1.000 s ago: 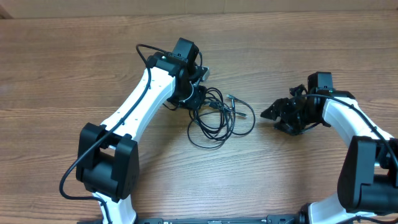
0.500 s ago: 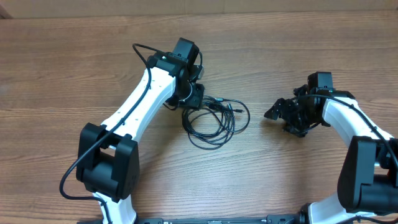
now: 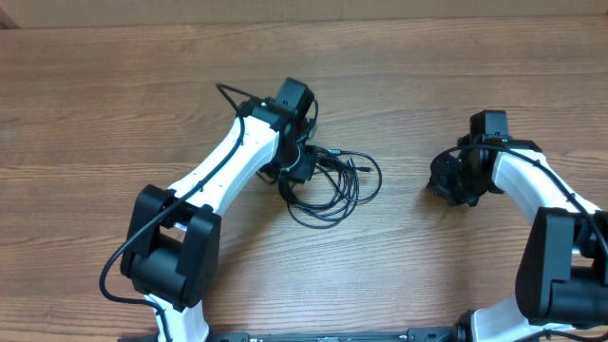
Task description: Untangle cables
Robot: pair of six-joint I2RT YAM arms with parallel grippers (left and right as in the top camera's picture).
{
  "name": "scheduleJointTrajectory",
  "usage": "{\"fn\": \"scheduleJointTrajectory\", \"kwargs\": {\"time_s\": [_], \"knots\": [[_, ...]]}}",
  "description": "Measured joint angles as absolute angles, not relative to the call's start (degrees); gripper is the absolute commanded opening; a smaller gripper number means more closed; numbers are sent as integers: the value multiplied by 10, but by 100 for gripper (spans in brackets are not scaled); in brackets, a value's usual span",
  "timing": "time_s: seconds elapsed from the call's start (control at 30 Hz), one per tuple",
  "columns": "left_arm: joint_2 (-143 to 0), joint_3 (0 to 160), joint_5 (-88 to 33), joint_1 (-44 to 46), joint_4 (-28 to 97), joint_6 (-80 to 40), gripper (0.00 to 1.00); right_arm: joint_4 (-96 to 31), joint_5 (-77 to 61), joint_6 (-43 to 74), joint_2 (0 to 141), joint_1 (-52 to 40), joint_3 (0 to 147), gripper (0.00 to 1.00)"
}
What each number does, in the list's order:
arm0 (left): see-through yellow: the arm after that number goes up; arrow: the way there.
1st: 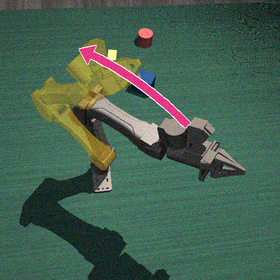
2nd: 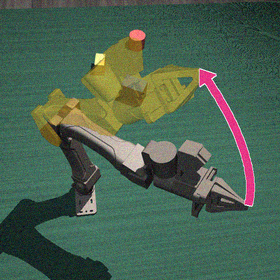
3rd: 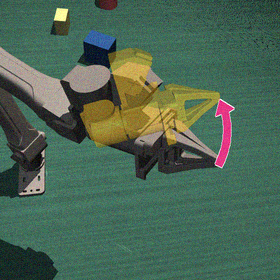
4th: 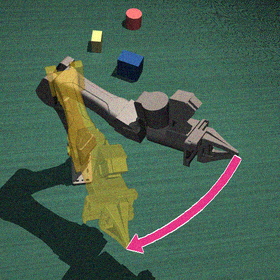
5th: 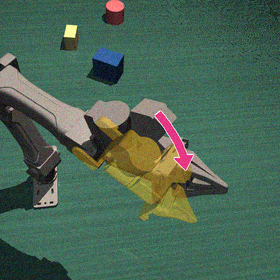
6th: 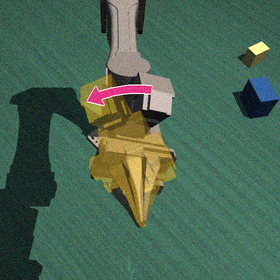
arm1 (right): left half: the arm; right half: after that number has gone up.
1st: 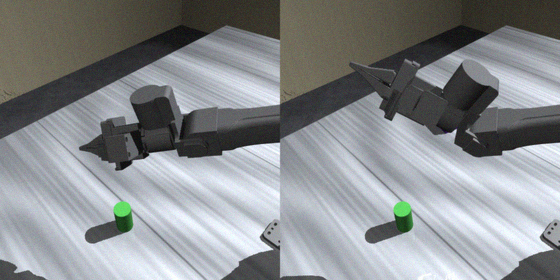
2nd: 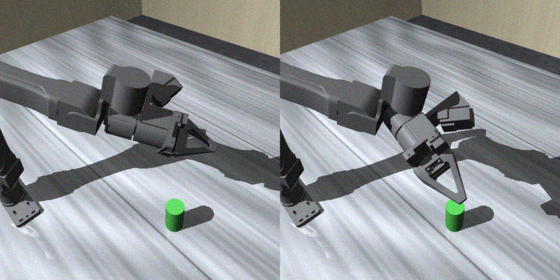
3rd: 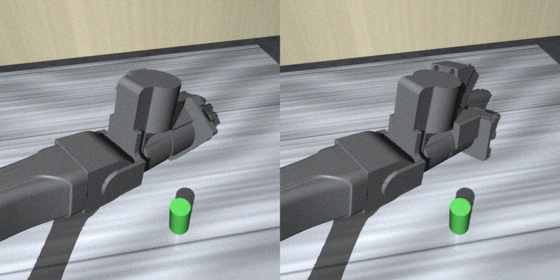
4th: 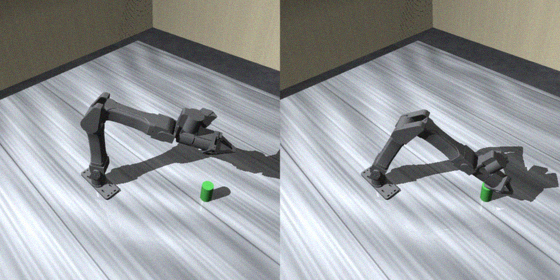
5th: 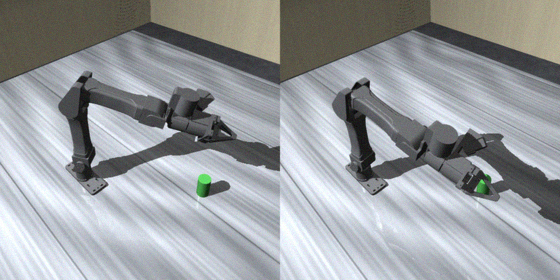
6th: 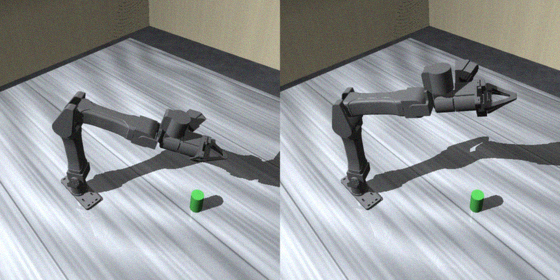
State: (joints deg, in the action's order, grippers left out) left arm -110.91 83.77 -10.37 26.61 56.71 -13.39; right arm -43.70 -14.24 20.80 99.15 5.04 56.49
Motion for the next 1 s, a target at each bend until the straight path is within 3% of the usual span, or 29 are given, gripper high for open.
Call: {"fn": "scheduleJointTrajectory", "kwargs": {"time_s": [0.33, 0.4, 0.47, 0.63, 0.8, 1.0], "knots": [[-1109, 774, -72, 266, 565, -253, 54, -435, -164, 210, 992, 47, 550, 13], [-1109, 764, -70, 267, 564, -289, 55, -436, -165, 210, 992, 43, 550, 13], [-1109, 756, -68, 267, 560, -323, 52, -434, -166, 210, 992, 36, 550, 14], [-1109, 752, -66, 267, 539, -379, 28, -427, -167, 210, 992, 12, 550, 15], [-1109, 752, -66, 267, 533, -421, 27, -417, -168, 210, 992, -16, 550, 17], [-1109, 750, -66, 273, 538, -440, 33, -409, -168, 210, 992, -40, 550, 18]]}}
